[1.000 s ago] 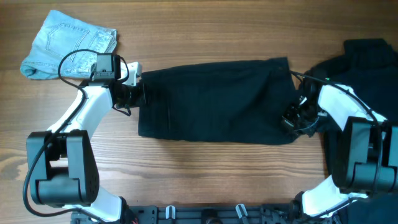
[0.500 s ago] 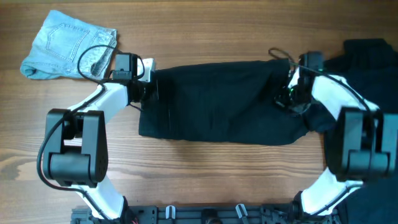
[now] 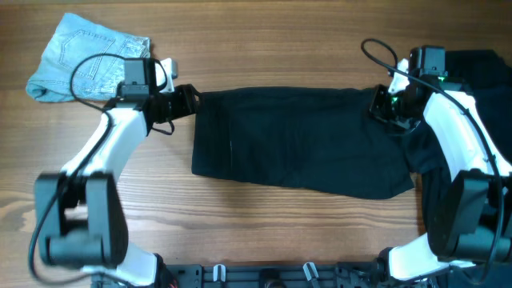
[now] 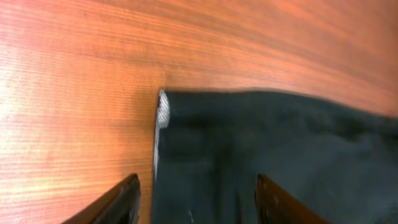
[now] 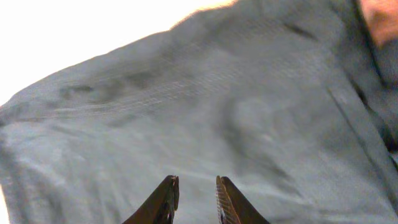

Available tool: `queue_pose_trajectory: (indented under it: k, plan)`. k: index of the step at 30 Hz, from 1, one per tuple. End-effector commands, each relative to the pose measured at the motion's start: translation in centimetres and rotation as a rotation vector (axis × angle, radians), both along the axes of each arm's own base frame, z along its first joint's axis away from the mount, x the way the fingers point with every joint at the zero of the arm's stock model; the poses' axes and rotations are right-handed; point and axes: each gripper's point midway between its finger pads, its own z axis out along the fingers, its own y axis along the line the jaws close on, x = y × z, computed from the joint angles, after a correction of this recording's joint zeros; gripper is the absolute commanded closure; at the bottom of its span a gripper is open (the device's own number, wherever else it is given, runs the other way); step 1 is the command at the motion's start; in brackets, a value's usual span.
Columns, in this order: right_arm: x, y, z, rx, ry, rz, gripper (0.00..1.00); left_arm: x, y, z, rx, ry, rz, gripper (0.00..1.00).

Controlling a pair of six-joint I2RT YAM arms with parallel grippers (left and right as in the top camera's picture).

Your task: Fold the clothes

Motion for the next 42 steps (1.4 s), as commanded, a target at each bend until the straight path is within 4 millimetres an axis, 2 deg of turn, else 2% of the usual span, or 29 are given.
queue_pose_trajectory:
  k: [1,2,3,5,6,8,9,10,11,13,15,17,19,20,21,22,25,27,29,31,33,35,37,41,42]
  plan:
    - [0.3,1.3,-2.3,-0.013,0.045,0.004,0.75,-2.8,-0.3,1.6,-0.015,0.075,-0.016,0.4]
    - [0.3,0.8,-4.0,-0.059,0.072,-0.003,0.78,-4.0,-0.1,0.7,-0.001,0.135,-0.008,0.4]
    - [0.5,-0.7,-6.3,-0.142,0.113,-0.05,0.83,-5.6,0.4,-0.5,0.024,0.212,-0.002,0.37]
    - [1.5,-4.4,-8.9,-0.292,0.117,-0.121,0.88,-6.4,0.4,-1.2,0.036,0.24,-0.023,0.32]
    - [2.3,-5.5,-9.1,-0.297,0.092,-0.15,0.89,-6.7,0.4,-1.4,0.036,0.248,-0.024,0.33]
    - [4.3,-8.9,-8.0,-0.276,0.014,-0.301,0.89,-7.5,0.5,-1.7,0.058,0.268,-0.063,0.33]
    - [4.8,-10.0,-7.2,-0.249,-0.008,-0.357,0.88,-7.8,0.8,-1.8,0.074,0.281,-0.057,0.33]
    - [5.5,-10.2,-6.2,-0.186,-0.039,-0.349,0.82,-8.0,1.3,-2.1,0.105,0.295,-0.045,0.29]
    - [5.9,-9.5,-5.0,-0.124,-0.063,-0.289,0.77,-8.1,1.6,-2.2,0.12,0.302,-0.039,0.18]
    - [5.7,-7.4,-1.8,-0.008,-0.087,-0.179,0.68,-8.3,1.9,-2.3,0.136,0.312,-0.034,0.13]
    - [4.0,-2.8,3.4,0.135,-0.152,-0.019,0.64,-8.3,2.2,-2.4,0.137,0.312,-0.025,0.07]
    - [2.5,-0.4,5.5,0.173,-0.155,0.043,0.63,-8.2,2.6,-2.4,0.135,0.313,-0.014,0.05]
    - [-0.4,2.9,6.7,0.187,-0.091,0.112,0.62,-8.1,2.7,-2.5,0.134,0.313,-0.009,0.0]
    - [-2.1,4.4,6.2,0.179,-0.022,0.146,0.62,-8.2,2.7,-2.7,0.134,0.32,-0.01,0.0]
    - [-4.3,5.7,4.8,0.142,0.082,0.18,0.62,-8.4,2.7,-3.2,0.133,0.343,-0.013,0.0]
    - [-5.6,6.2,3.9,0.114,0.132,0.199,0.62,-8.8,2.3,-3.8,0.113,0.37,-0.022,0.0]
    - [-10.0,6.5,-1.2,-0.042,0.317,0.164,0.64,-9.9,0.6,-5.4,0.026,0.418,-0.125,0.0]
    - [-12.2,6.4,-4.3,-0.04,0.375,0.131,0.71,-10.1,0.0,-6.0,-0.004,0.428,-0.163,0.0]
    - [-13.4,6.3,-6.9,-0.033,0.383,0.108,0.71,-10.2,-0.6,-6.1,-0.031,0.417,-0.217,0.0]
    - [-13.9,6.8,-8.4,0.001,0.365,0.116,0.72,-10.5,-0.6,-7.0,-0.034,0.448,-0.216,0.02]
    - [-14.0,6.8,-9.1,0.002,0.349,0.116,0.72,-10.8,-0.7,-8.0,-0.037,0.475,-0.216,0.15]
    - [-14.0,6.8,-9.2,0.002,0.347,0.117,0.73,-10.6,-1.2,-9.5,-0.038,0.489,-0.23,0.22]
    - [-14.0,6.8,-9.2,0.002,0.344,0.117,0.73,-10.0,-3.7,-10.6,-0.108,0.46,-0.286,0.33]
    - [-14.0,6.8,-9.2,0.002,0.344,0.117,0.73,-11.0,-6.9,-11.4,-0.121,0.468,-0.379,0.46]
    - [-14.0,6.8,-9.2,0.002,0.345,0.117,0.74,-11.0,-7.3,-11.4,-0.117,0.462,-0.394,0.6]
